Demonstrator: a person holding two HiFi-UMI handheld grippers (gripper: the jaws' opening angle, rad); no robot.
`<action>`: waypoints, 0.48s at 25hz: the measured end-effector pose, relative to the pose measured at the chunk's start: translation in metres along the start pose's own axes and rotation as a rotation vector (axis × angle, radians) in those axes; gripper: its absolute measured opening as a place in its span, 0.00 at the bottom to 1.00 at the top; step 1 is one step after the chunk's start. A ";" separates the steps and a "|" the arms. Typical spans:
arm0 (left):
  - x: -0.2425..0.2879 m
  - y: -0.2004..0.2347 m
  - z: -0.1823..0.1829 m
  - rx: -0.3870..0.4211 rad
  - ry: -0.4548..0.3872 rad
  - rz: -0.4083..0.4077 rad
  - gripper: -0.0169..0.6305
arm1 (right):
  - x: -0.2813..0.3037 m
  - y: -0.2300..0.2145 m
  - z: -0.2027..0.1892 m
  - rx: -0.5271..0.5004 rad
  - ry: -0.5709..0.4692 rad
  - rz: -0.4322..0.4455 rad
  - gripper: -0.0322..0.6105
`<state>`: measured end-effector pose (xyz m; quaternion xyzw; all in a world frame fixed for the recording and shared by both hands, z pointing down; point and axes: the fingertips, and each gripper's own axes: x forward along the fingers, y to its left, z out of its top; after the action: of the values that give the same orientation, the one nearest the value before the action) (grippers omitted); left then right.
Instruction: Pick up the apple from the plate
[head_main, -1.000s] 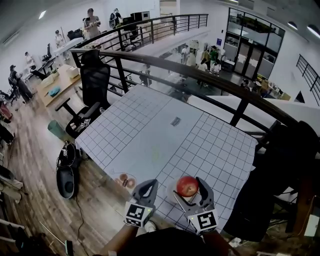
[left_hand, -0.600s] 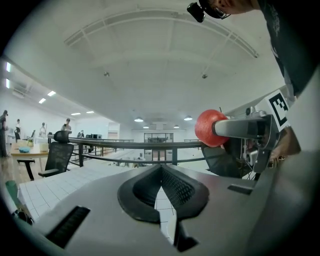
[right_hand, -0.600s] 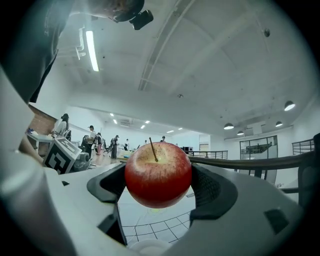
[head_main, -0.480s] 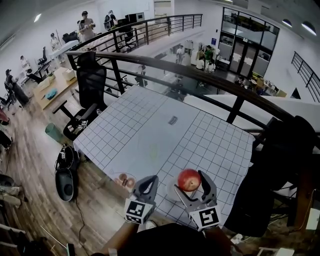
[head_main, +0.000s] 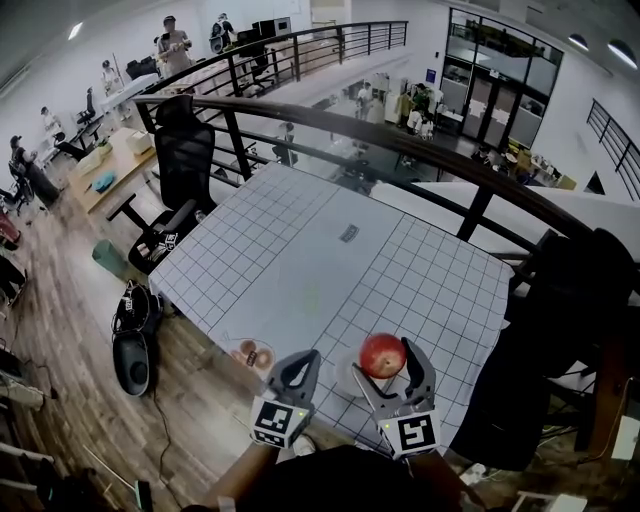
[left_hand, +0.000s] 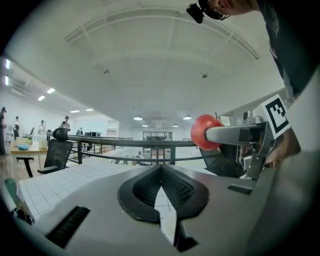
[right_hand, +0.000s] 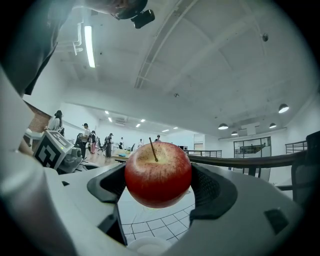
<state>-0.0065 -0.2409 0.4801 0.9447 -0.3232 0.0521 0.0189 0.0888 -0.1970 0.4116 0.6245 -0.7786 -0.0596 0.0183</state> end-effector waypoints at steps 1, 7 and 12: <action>0.000 0.000 0.000 0.000 0.001 0.000 0.06 | 0.000 0.000 -0.002 -0.005 0.007 0.003 0.70; -0.003 0.000 -0.001 0.005 0.003 0.000 0.06 | 0.002 -0.001 -0.002 0.003 -0.006 -0.009 0.70; -0.001 -0.001 -0.003 -0.016 0.007 -0.003 0.06 | 0.004 -0.001 0.002 0.007 -0.038 -0.019 0.70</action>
<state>-0.0071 -0.2389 0.4832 0.9448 -0.3221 0.0525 0.0276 0.0887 -0.2015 0.4090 0.6305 -0.7731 -0.0686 0.0008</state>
